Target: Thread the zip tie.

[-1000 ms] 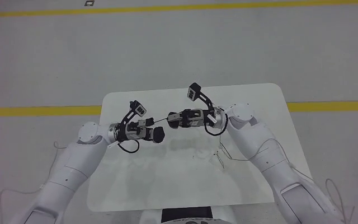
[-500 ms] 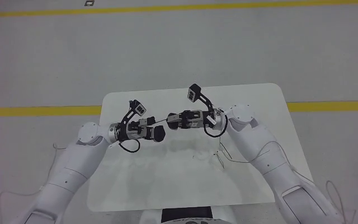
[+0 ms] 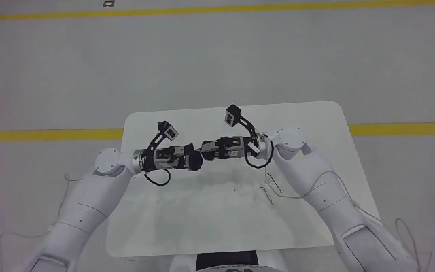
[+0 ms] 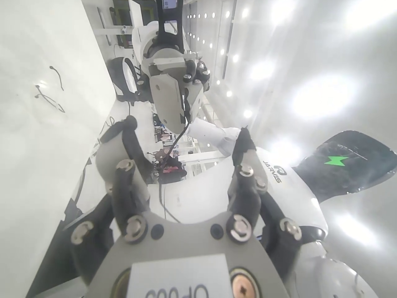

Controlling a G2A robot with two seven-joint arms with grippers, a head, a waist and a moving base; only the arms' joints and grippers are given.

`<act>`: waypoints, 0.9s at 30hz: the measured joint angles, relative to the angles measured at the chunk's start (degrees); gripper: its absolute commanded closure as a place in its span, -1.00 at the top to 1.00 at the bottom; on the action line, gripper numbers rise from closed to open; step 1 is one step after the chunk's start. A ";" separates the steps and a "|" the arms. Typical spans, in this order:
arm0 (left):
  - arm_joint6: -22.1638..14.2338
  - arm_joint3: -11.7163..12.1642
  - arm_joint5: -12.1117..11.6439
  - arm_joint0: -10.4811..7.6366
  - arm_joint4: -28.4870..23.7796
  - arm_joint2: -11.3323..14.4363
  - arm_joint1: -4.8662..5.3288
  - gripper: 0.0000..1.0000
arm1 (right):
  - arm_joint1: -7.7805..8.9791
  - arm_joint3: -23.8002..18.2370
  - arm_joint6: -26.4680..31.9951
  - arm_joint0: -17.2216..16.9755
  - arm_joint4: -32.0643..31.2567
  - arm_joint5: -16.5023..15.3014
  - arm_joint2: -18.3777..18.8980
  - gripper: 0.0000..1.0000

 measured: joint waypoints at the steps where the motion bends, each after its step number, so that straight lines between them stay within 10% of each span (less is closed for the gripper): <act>1: 0.01 0.03 0.06 -0.01 0.02 0.03 -0.02 -0.08 | 0.01 0.04 -0.17 0.03 -0.08 -0.02 -0.05 -1.00; 27: 3.31 0.31 0.18 0.20 3.40 -0.28 -0.01 -0.62 | 1.13 -1.06 -0.96 -0.06 -3.55 2.24 0.11 -1.00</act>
